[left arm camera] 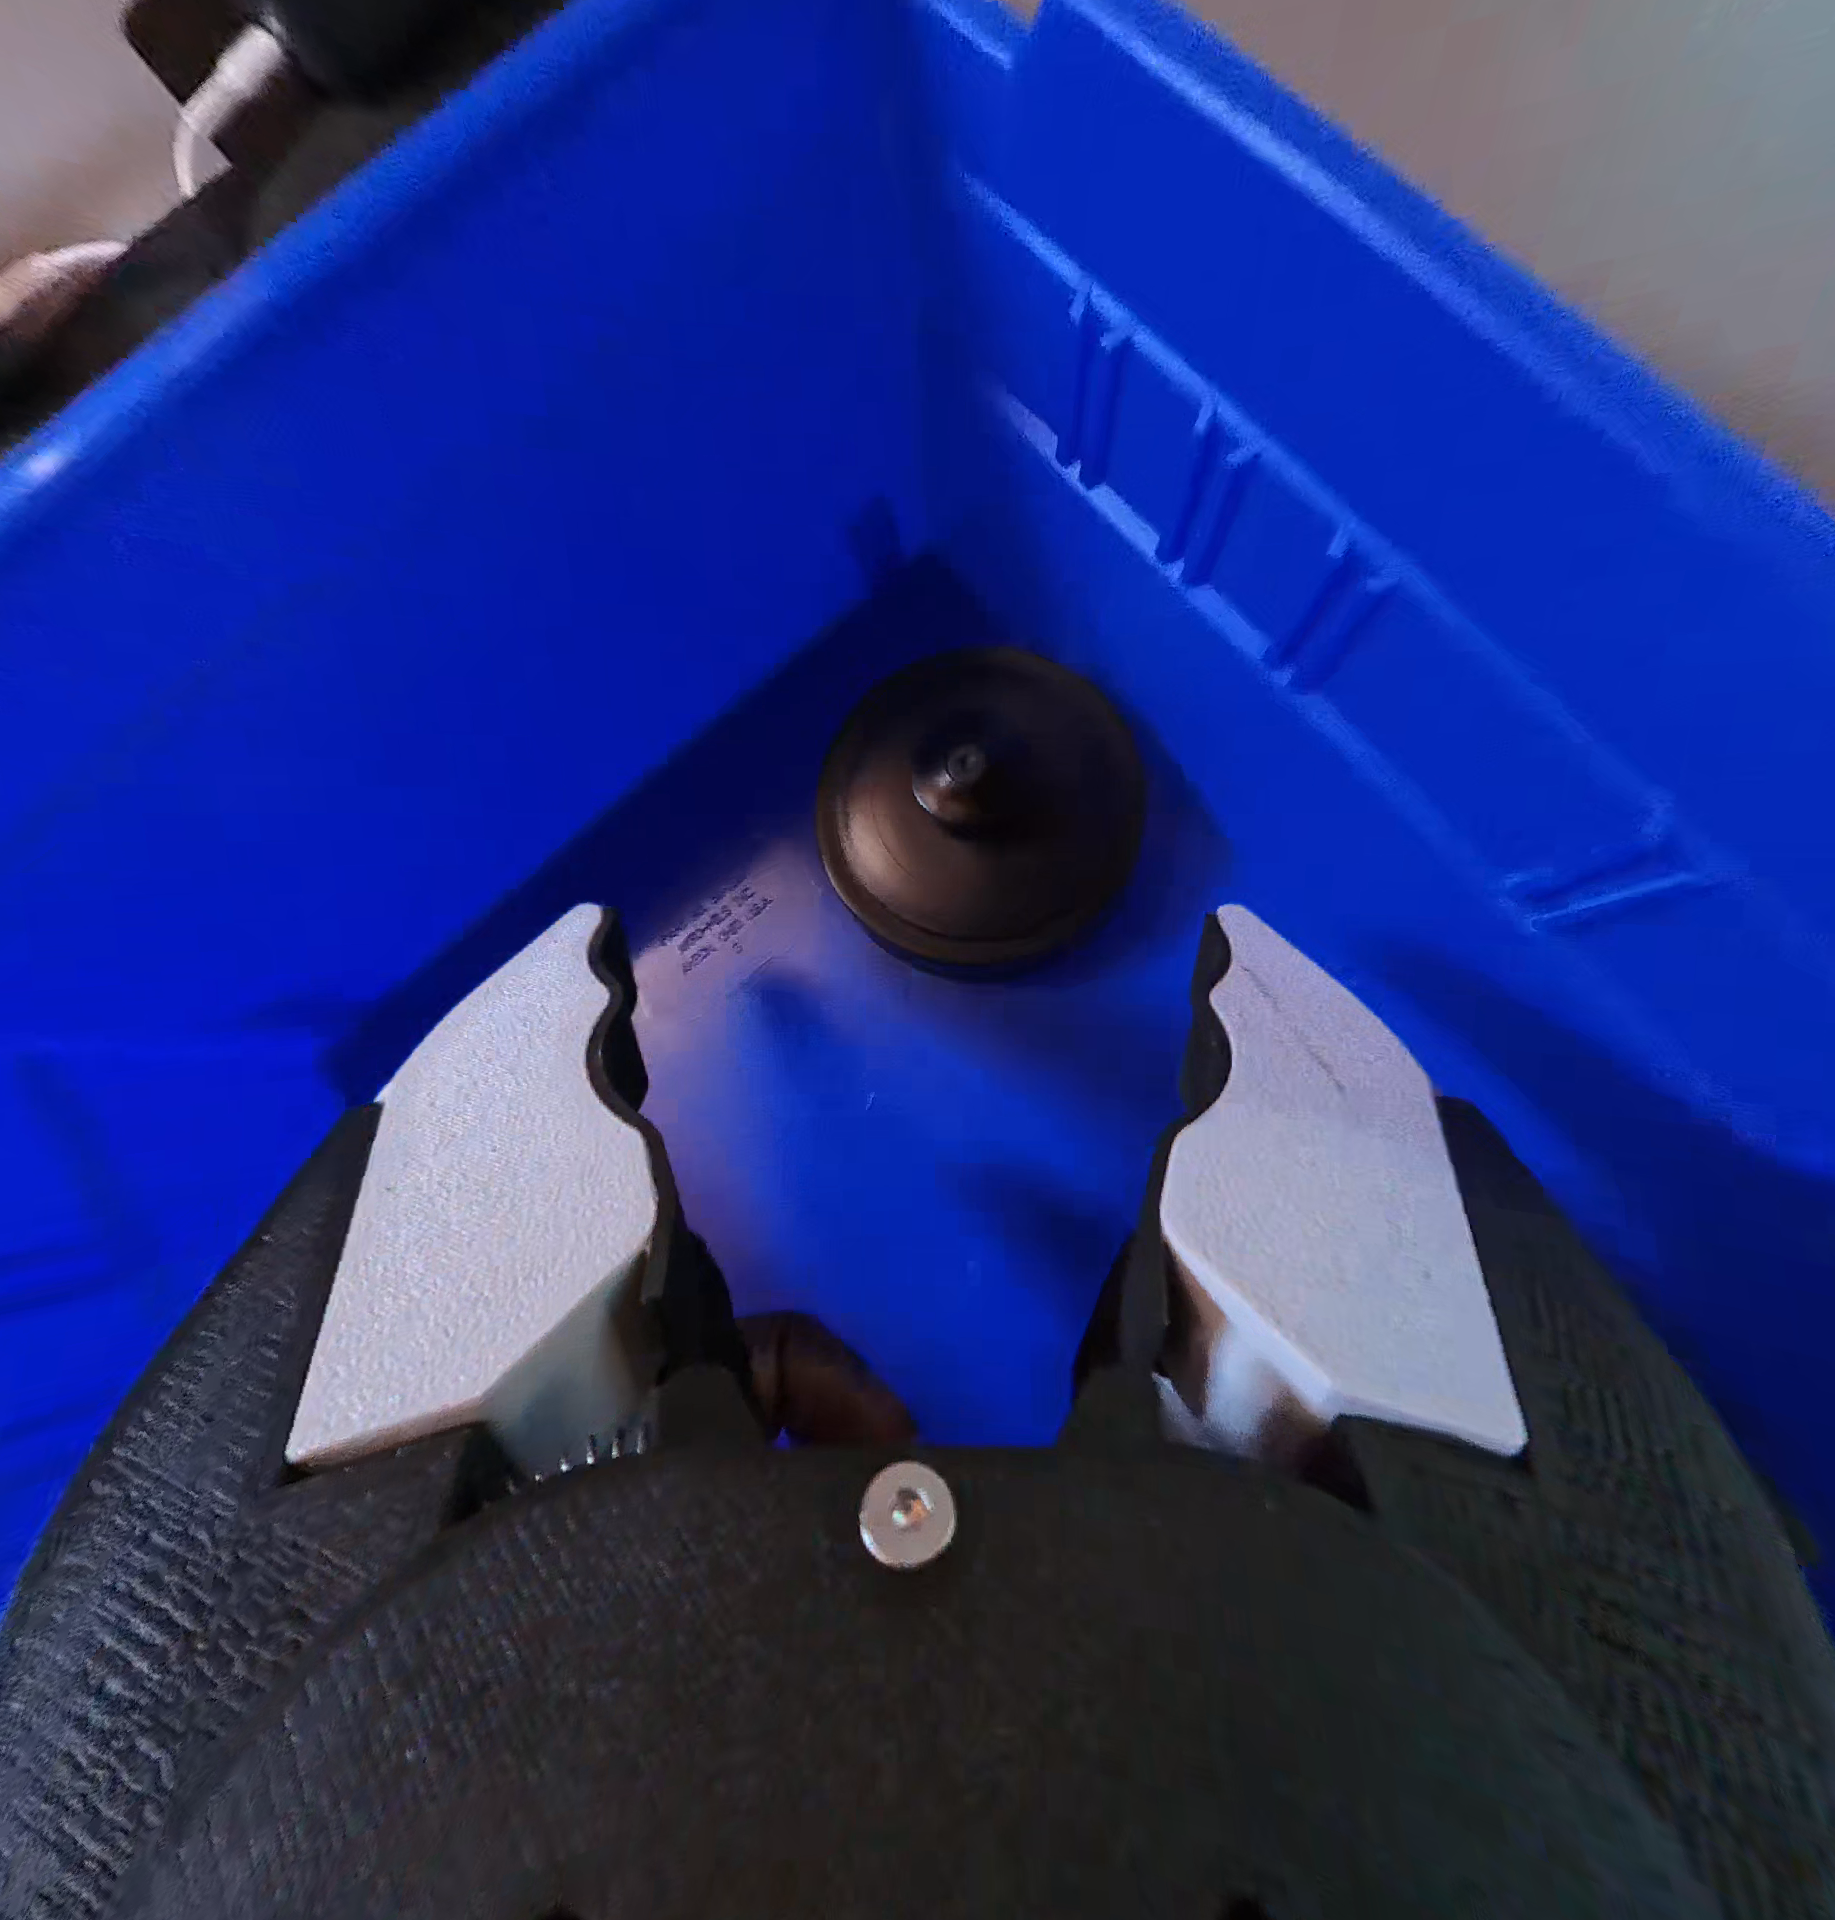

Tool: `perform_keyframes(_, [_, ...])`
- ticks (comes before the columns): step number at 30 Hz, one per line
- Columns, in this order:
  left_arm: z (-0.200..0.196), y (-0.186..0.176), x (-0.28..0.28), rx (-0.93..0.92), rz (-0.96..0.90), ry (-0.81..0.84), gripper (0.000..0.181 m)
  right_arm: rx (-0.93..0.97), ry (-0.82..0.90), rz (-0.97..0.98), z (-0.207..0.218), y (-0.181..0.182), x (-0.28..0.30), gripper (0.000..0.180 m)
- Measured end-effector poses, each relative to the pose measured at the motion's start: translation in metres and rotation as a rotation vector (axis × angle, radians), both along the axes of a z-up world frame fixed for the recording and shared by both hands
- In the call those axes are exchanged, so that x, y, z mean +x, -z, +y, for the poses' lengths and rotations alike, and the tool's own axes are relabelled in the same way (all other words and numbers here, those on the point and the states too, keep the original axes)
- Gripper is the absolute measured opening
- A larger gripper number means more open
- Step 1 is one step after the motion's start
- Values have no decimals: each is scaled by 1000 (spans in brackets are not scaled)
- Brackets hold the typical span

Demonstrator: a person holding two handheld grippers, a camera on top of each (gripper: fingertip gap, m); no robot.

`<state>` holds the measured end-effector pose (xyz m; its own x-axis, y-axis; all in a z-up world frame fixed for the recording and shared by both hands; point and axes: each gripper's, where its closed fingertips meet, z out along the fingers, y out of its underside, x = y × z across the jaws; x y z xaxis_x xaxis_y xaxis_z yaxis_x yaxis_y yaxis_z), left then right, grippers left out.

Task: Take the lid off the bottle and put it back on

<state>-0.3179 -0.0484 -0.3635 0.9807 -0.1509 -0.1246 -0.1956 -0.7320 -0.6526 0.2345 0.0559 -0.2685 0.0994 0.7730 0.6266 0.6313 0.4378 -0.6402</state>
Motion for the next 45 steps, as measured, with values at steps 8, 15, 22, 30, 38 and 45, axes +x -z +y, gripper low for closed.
perform_keyframes(8, [18,27,9,-30,-84,17,84,8,5,-17,0,2,0,49])
perform_keyframes(15, [8,-5,-3,89,39,-73,69,-3,-11,9,-4,-1,-2,49])
perform_keyframes(22, [-36,-149,59,518,417,-71,69,-27,-168,200,-34,-32,-49,45])
perform_keyframes(30, [-64,-199,230,662,514,305,69,-77,-568,490,-142,-95,-149,44])
perform_keyframes(38, [-65,-173,303,564,648,532,69,-6,-677,435,-187,-107,-215,36])
perform_keyframes(45, [-63,-165,317,525,682,594,69,87,-677,325,-189,-89,-230,27])
